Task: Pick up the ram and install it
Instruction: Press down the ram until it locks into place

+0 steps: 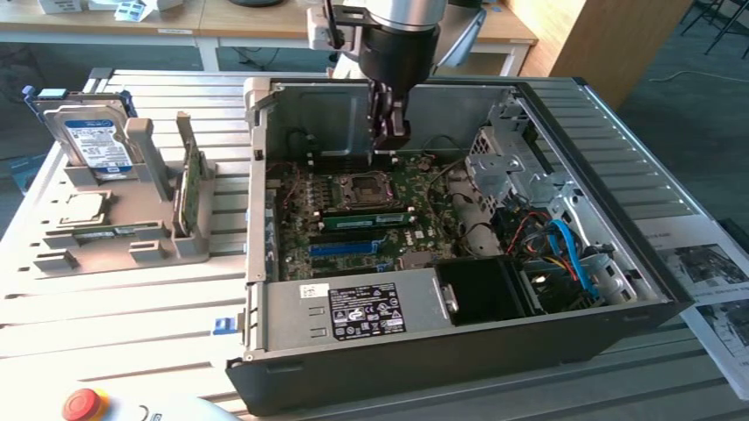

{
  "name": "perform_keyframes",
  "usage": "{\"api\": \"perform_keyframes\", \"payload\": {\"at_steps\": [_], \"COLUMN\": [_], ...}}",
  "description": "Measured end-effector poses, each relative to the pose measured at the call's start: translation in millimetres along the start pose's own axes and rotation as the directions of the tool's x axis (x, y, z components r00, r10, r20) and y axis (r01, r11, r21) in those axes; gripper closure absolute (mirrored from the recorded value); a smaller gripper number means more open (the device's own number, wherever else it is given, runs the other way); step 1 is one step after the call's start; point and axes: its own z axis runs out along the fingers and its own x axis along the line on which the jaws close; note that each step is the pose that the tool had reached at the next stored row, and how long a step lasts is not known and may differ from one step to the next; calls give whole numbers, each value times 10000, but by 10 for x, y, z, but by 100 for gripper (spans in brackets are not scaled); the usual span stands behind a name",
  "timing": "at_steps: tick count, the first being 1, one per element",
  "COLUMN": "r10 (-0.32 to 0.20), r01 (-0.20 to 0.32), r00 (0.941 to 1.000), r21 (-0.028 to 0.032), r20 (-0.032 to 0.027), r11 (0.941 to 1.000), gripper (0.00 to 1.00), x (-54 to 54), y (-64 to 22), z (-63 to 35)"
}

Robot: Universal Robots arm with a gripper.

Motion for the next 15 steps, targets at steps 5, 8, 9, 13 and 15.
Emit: {"api": "perform_keyframes", "payload": {"at_steps": [5,8,9,13,15], "r10": [1,1,1,1,1], "r01": [-1,-1,-1,-1,-1], "r00": [10000,10000,10000,10000,10000], "r21": [0,0,0,0,0], "r20": [0,0,0,0,0], "r11": [10000,10000,10000,10000,10000], "gripper": [90,90,90,90,90], "x": [-2,-2,-2,-3,-3], "y": [-50,-69,-70,-70,-70], "z": [-1,-2,-2,-2,-2]}}
